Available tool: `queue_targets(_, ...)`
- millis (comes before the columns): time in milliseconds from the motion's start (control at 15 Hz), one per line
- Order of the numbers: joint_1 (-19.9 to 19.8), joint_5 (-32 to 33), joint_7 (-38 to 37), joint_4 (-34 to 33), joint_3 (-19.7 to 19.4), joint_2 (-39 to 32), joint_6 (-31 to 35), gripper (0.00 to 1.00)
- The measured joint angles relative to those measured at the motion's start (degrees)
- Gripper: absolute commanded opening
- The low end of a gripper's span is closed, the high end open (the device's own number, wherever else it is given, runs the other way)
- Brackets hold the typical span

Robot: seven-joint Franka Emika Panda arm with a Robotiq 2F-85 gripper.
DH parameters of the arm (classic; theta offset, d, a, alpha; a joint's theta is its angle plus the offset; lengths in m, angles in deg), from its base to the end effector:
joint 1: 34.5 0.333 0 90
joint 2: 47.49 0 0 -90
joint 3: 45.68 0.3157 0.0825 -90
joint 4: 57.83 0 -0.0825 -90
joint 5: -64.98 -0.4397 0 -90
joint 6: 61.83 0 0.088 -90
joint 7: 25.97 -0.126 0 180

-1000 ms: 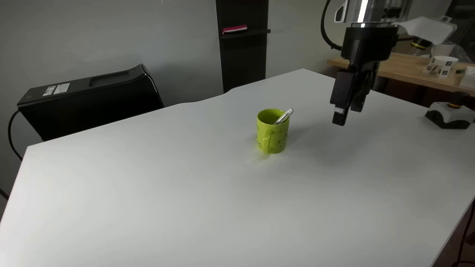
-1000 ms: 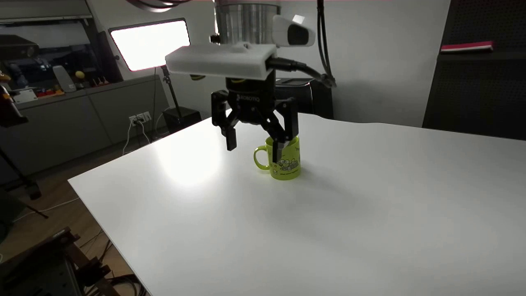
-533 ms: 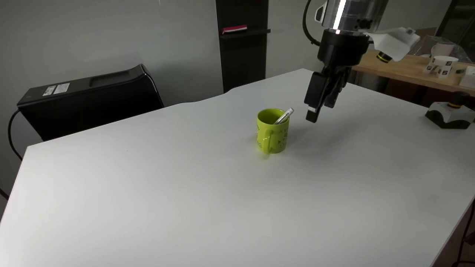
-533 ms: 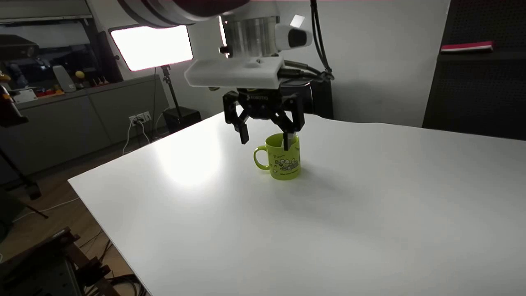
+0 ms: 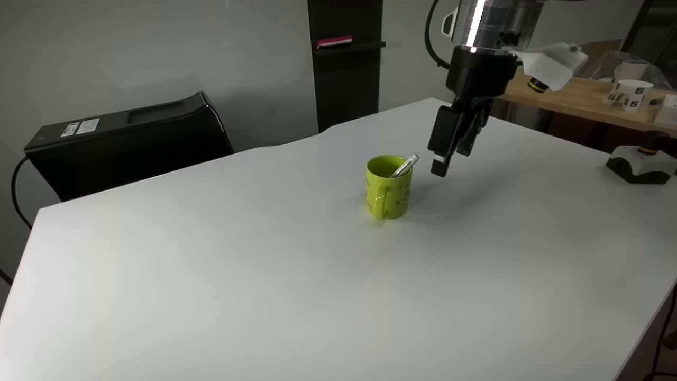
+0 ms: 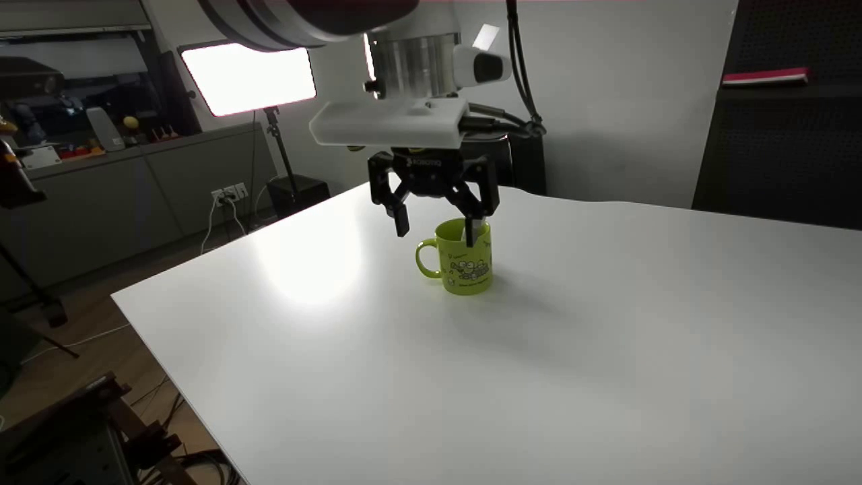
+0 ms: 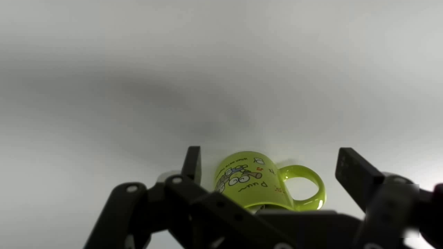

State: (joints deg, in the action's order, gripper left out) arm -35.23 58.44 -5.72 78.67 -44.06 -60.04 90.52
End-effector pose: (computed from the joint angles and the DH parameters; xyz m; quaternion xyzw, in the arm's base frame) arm 0.5410 0.0068 0.1678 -0.9901 -0.1337 -0.0334 0.0257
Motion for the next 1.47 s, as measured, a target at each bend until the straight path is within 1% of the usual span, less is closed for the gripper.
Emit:
queue_targets(400,-0.1,0.5,-0.1,0.0,0.1,-0.5,0.0,1.0)
queue_targets(800,0.0,6.2,-3.2,-1.6,-0.6,-5.3,0.9,1.0)
queue_targets(1133,1.5,13.9,-9.7,-4.2,-3.5,-7.9,5.1,1.0)
queue_targets(1267,2.0,15.5,-11.3,-5.8,-4.5,-8.2,6.0,1.0)
queue_targets(1467,2.3,15.8,-12.3,-8.1,-5.1,-8.5,6.2,1.0)
